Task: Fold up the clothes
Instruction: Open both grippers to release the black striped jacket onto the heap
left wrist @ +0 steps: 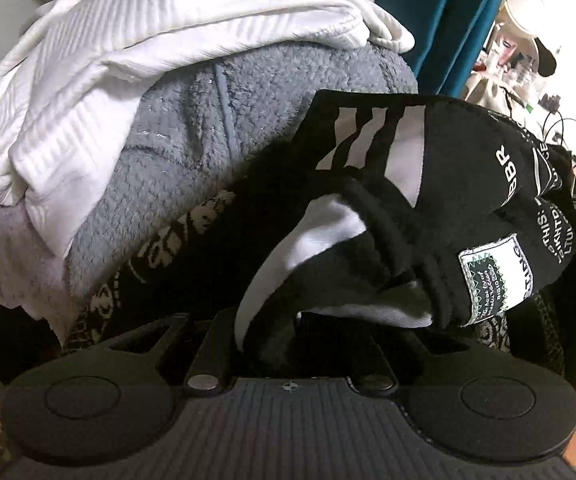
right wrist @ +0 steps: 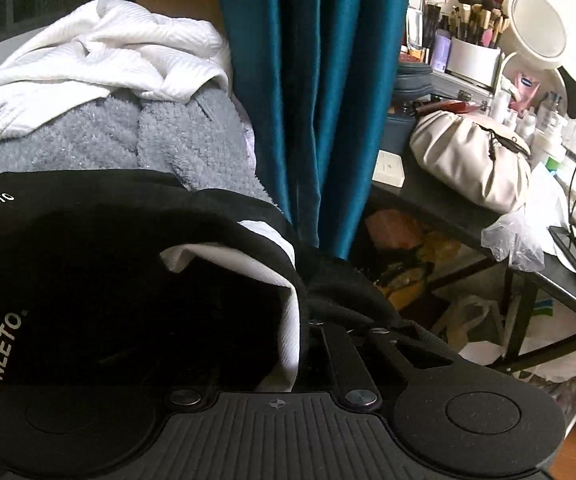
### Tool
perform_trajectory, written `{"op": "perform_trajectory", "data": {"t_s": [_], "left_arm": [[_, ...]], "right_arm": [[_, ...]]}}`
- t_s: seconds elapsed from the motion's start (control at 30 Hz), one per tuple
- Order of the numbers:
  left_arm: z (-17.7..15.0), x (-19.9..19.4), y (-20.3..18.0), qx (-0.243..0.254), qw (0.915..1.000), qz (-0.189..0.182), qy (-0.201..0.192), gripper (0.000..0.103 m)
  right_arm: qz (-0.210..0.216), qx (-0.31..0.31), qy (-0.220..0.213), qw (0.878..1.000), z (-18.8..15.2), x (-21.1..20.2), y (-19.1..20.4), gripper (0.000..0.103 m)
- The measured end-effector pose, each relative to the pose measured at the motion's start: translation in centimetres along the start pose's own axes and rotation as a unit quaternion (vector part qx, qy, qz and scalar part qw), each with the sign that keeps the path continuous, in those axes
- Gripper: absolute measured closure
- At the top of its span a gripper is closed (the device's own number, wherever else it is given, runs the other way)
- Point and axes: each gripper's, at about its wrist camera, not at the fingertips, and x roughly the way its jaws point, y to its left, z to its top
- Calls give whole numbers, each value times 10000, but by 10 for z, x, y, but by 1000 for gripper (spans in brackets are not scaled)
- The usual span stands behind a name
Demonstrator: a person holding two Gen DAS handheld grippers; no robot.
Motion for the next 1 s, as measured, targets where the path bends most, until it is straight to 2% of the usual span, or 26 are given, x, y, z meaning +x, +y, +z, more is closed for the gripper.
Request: {"op": "perform_trajectory", "data": {"t_s": [0.07,0.17,0.23,0.27,0.33,0.37,0.43,0.5,0.63,0.77,0.83,1.0], "left_arm": [[0,-3,0,-44,10000,28,-8,89],[-1,-17,0,-71,9999,111,-26,74],[-4,-30,2,-131,9997,220,-26,53],[-4,-39,3,-166,9996,230,-66,47],[-5,-58,4,-236,9993,209,-177,23],[-5,-68,5,-270,9992,198,-232,19],[-5,-90,-1,-165,9989,151,-400,17],[-2,-109,-8,-66,9985,144,-526,16],[5,-143,-19,-81,9963,33,-859,11],[17,-165,-23,-31,9930,-23,-1181,7],[25,-170,-21,-61,9924,-16,-1233,6],[58,-181,-2,-377,9881,-61,-1493,6]], "right_arm": [[-82,-83,-7,9999,3,-3,1,95],[-95,-132,11,9999,7,-13,0,86],[-139,-126,61,9998,11,-22,-5,76],[-157,-122,86,9998,13,-27,-7,71],[-146,-39,69,9999,16,-40,-13,37],[-61,17,28,10000,17,-50,-17,32],[146,133,-67,9998,18,-70,-25,18],[324,223,-158,9991,20,-90,-31,11],[666,454,-311,9963,28,-129,-41,10],[901,618,-731,9913,48,-167,-51,4],[1075,757,-979,9865,61,-184,-56,1],[1420,1176,-1363,9734,100,-211,-69,1]]}}
